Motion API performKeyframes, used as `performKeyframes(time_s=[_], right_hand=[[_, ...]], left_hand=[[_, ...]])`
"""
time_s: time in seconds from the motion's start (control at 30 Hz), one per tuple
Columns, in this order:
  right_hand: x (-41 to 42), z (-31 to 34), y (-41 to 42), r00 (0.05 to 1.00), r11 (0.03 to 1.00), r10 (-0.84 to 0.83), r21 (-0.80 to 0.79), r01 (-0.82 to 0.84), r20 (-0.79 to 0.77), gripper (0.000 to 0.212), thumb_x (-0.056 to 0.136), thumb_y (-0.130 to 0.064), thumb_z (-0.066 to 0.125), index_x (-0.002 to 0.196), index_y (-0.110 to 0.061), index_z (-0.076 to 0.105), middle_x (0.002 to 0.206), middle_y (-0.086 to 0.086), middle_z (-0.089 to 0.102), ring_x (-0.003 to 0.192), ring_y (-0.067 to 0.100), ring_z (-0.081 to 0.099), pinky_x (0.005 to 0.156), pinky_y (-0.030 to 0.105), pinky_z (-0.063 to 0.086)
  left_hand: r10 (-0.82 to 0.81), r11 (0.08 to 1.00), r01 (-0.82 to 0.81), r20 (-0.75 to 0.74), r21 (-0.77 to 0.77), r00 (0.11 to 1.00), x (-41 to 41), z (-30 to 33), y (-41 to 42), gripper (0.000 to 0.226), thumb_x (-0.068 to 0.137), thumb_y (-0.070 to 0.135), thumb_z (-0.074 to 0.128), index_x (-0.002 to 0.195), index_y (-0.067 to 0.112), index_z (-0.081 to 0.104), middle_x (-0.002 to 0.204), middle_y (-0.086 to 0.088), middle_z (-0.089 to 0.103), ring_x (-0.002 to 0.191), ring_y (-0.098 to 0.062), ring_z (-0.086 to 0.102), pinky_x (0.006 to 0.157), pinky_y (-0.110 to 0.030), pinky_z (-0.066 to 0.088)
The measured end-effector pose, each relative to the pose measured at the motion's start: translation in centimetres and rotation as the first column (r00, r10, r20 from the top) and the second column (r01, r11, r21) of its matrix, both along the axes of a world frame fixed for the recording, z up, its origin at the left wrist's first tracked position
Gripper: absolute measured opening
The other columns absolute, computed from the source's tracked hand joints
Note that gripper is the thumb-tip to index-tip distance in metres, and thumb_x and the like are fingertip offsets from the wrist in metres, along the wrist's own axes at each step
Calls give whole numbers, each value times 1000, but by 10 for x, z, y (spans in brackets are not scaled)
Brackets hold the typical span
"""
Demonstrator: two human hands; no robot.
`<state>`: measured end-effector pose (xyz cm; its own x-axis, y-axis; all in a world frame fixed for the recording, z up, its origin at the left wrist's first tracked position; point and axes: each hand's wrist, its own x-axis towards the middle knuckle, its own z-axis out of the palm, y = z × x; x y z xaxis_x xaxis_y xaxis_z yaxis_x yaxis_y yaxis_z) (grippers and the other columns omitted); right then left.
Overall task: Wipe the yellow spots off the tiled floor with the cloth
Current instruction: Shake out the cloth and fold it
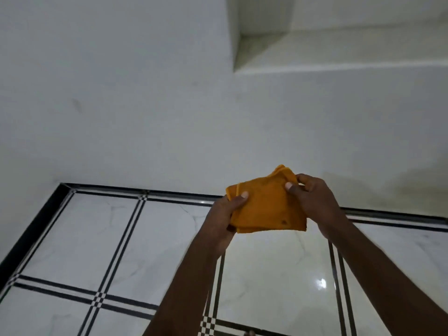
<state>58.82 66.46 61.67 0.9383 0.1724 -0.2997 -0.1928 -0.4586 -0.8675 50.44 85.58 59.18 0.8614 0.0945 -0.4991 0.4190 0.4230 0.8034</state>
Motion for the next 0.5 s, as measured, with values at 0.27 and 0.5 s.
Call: performKeyframes(time_s=[0.27, 0.5], right_hand=[[-25, 219, 19, 990, 987, 116, 101, -123, 77, 29, 95, -42, 64, 96, -13, 72, 85, 6, 77, 71, 25, 75, 72, 45, 64], [-53, 317, -22, 891, 854, 453, 272, -444, 35, 17, 96, -21, 67, 104, -8, 75, 92, 12, 79, 86, 24, 78, 82, 40, 64]], left_hand=[[-54, 868, -27, 148, 496, 987, -11, 247, -3, 24, 97, 34, 62, 102, 14, 73, 91, -4, 77, 86, -18, 74, 80, -36, 61], [-91, 749, -61, 194, 660, 977, -45, 357, -55, 21, 97, 11, 62, 114, 3, 70, 100, -21, 74, 92, -31, 75, 79, -46, 63]])
